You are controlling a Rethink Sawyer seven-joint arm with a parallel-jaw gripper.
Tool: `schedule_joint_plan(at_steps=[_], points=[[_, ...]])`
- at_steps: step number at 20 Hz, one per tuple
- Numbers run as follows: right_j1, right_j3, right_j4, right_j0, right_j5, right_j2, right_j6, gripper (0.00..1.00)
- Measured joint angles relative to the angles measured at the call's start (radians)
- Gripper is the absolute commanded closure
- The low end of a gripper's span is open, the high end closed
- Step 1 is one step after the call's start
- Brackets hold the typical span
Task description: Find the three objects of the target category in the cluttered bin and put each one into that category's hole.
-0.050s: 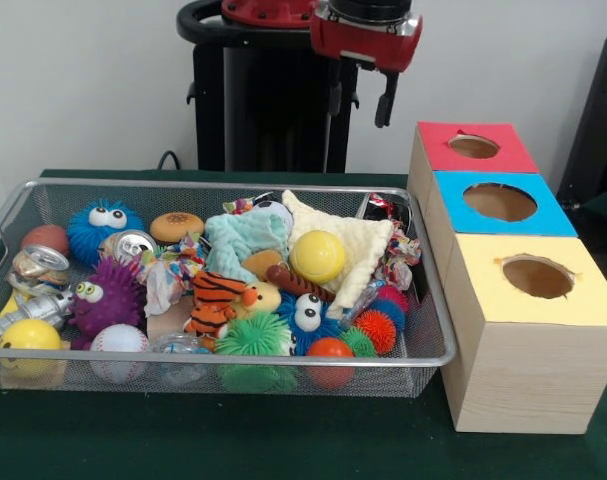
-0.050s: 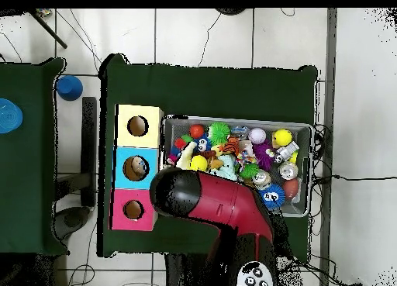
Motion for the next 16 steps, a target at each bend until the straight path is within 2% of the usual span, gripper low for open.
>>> schedule_joint_plan(at_steps=[7, 11, 16], points=[[0.000, 0.010, -0.073, -0.056, -0.094, 0.043, 0.000, 0.00], [0.000, 0.034, -0.128, -0.129, -0.167, 0.083, 0.000, 0.00], [0.002, 0.057, -0.177, -0.207, -0.196, 0.116, 0.000, 0.00]])
